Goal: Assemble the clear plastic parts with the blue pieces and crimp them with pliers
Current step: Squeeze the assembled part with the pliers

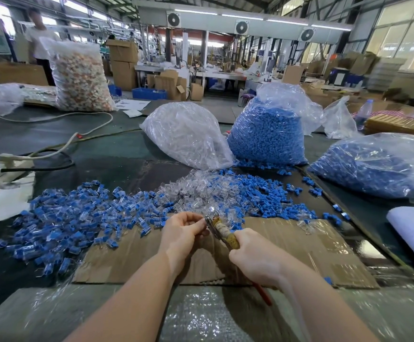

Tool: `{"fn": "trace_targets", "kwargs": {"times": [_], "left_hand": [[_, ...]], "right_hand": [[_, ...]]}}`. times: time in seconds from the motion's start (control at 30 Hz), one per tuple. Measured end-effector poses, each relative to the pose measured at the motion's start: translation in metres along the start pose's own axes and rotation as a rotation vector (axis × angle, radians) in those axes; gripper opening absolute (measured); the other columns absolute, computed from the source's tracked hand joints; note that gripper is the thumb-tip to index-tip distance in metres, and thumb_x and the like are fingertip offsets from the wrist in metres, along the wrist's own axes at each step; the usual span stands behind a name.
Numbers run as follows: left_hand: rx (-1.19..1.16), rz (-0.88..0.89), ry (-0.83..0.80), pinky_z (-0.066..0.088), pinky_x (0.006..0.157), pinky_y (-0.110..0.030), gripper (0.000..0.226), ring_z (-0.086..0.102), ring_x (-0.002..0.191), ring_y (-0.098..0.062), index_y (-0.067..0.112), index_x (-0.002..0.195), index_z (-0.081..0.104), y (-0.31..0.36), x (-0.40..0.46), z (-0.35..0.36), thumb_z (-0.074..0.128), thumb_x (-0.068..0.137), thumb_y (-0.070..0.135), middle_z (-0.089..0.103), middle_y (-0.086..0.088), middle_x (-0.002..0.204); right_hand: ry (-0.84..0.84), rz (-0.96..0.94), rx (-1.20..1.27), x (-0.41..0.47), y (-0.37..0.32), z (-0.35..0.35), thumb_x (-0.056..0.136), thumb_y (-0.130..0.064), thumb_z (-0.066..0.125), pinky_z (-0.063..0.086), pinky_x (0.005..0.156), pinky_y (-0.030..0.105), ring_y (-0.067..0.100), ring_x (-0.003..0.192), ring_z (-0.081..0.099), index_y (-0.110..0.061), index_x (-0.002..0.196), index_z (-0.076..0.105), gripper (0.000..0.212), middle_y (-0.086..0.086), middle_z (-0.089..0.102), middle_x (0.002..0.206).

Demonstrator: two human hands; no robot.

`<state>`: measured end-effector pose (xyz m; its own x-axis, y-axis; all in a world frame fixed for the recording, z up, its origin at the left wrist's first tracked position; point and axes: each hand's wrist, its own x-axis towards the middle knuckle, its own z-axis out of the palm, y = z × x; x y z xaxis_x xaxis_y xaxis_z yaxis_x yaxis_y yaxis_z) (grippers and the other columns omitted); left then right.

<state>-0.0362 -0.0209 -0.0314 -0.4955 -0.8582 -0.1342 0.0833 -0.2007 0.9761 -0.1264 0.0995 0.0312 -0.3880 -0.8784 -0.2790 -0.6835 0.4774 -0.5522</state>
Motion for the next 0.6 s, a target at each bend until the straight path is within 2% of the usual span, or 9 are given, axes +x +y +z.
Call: {"fn": "trace_targets", "kwargs": {"times": [0.1,0.2,0.27,0.33,0.43,0.6], "left_hand": [[-0.036,-0.008,0.0,0.05,0.05,-0.021,0.009,0.067,0.058,-0.015,0.003,0.09,0.061,0.0,0.0,0.001,0.055,0.087,-0.004,0.066,-0.014,0.074],[-0.072,-0.009,-0.002,0.05,0.047,-0.022,0.008,0.065,0.054,-0.016,0.002,0.087,0.061,-0.001,0.001,0.001,0.056,0.087,-0.005,0.065,-0.011,0.067],[-0.047,0.009,0.013,0.05,0.047,-0.022,0.006,0.062,0.053,-0.013,0.003,0.086,0.061,-0.004,0.002,0.001,0.059,0.087,-0.003,0.063,-0.008,0.063],[-0.015,0.032,0.031,0.05,0.048,-0.022,0.007,0.062,0.054,-0.012,0.005,0.086,0.061,-0.006,0.002,0.0,0.06,0.086,-0.001,0.063,-0.007,0.064],[0.015,0.06,0.038,0.05,0.052,-0.021,0.01,0.062,0.056,-0.011,0.008,0.087,0.062,-0.008,0.001,0.001,0.059,0.087,-0.001,0.063,-0.006,0.065],[0.124,0.124,0.047,0.052,0.057,-0.018,0.017,0.064,0.063,-0.011,0.014,0.085,0.066,-0.008,-0.002,0.003,0.058,0.087,0.0,0.067,-0.004,0.071]], "right_hand": [[0.028,-0.013,0.187,-0.002,0.001,0.005,0.084,-0.008,0.05,0.038,0.058,0.027,0.015,0.063,0.048,-0.014,0.075,0.05,0.011,0.002,0.054,0.073],[0.129,-0.024,0.292,-0.001,0.005,0.009,0.079,-0.007,0.056,0.041,0.057,0.027,0.017,0.066,0.054,-0.013,0.086,0.06,0.01,0.005,0.061,0.079],[0.25,-0.021,0.229,0.005,0.014,0.009,0.079,-0.01,0.059,0.045,0.063,0.029,0.018,0.075,0.056,-0.016,0.093,0.059,0.015,0.001,0.059,0.087],[0.372,0.023,0.146,0.012,0.025,0.007,0.082,-0.014,0.059,0.05,0.079,0.036,0.022,0.09,0.056,-0.021,0.098,0.054,0.018,0.0,0.054,0.095],[0.516,0.154,-0.062,0.019,0.043,0.002,0.087,-0.03,0.06,0.044,0.094,0.039,0.02,0.103,0.048,-0.022,0.104,0.05,0.021,0.002,0.054,0.107],[0.6,0.337,-0.306,0.023,0.063,-0.004,0.09,-0.048,0.053,0.037,0.099,0.041,0.028,0.124,0.039,-0.019,0.126,0.043,0.047,0.011,0.047,0.13]]}}
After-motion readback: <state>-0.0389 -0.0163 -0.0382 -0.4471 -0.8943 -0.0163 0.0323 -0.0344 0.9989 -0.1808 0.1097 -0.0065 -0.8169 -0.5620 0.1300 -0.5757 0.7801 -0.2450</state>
